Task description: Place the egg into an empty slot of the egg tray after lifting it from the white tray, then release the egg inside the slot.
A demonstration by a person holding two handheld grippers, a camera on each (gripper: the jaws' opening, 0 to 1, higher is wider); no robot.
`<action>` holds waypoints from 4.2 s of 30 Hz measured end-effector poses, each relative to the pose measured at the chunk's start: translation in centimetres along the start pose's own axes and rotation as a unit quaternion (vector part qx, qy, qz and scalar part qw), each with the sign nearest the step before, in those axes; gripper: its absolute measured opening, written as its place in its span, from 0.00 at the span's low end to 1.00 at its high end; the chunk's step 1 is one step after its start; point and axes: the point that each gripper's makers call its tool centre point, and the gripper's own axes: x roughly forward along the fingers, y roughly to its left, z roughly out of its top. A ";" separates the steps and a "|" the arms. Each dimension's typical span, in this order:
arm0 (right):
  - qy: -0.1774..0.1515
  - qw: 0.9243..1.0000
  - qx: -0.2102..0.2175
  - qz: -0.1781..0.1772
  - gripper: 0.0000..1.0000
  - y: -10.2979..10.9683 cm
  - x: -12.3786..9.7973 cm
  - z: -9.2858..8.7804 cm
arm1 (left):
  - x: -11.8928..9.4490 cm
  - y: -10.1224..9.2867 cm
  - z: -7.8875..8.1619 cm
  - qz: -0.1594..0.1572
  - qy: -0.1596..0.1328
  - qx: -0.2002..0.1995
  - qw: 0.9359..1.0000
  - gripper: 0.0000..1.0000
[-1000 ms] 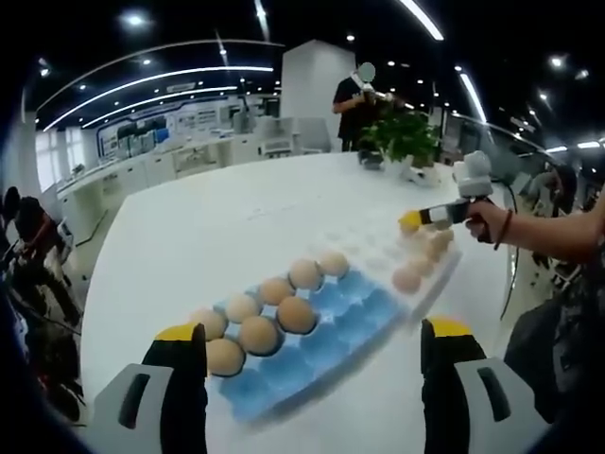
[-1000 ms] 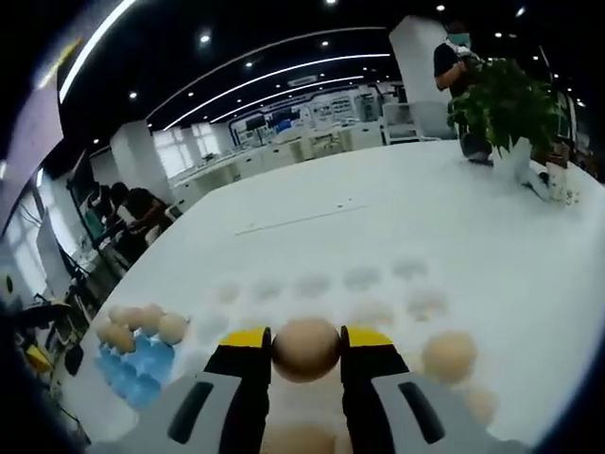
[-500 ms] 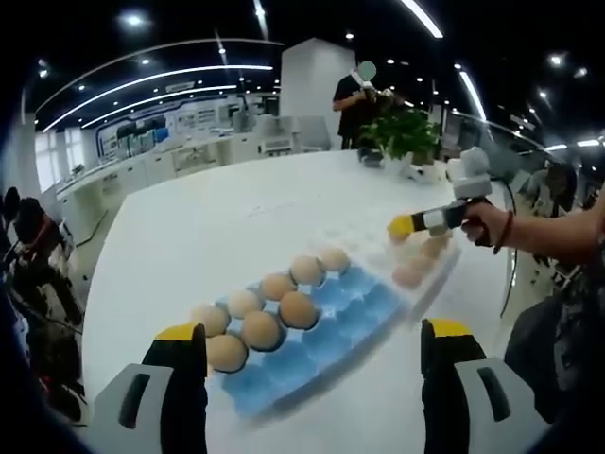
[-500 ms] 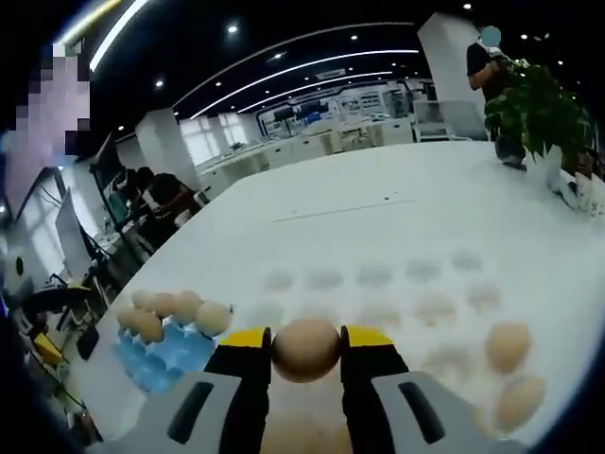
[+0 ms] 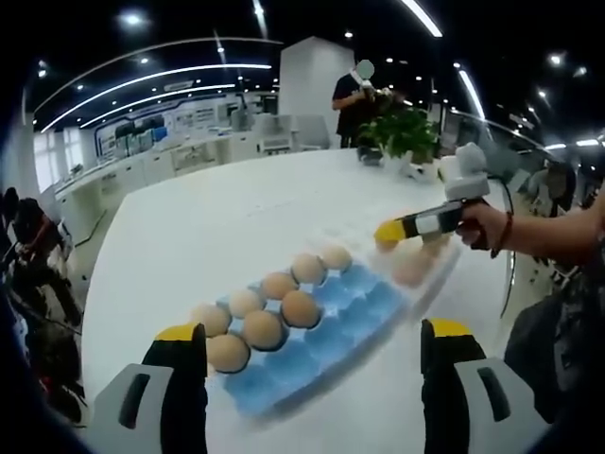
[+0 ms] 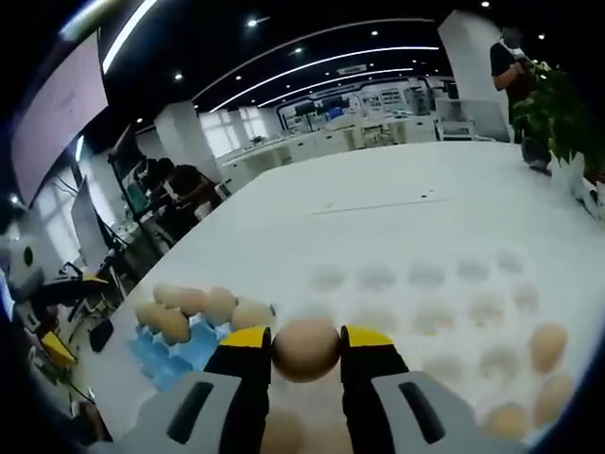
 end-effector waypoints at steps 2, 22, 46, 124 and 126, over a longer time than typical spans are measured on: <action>0.002 1.000 -0.002 0.005 0.29 0.5 0.2 -0.1 | 0.0 0.0 0.0 0.000 0.001 0.001 1.000 0.96; 0.019 0.996 -0.027 0.083 0.29 7.1 2.4 -0.9 | 0.0 0.3 -0.1 0.006 0.004 -0.002 1.000 0.95; 0.039 0.979 -0.165 0.110 0.29 11.0 5.1 -2.7 | -1.6 1.0 -0.7 0.029 -0.008 -0.016 0.999 0.95; -0.020 0.990 -0.119 0.077 0.70 4.3 1.1 2.0 | -0.4 -0.7 0.6 0.011 -0.012 -0.003 1.000 0.98; -0.020 0.990 -0.117 0.070 0.70 3.6 0.8 2.0 | -0.3 -0.8 0.6 0.010 -0.010 -0.002 1.000 0.98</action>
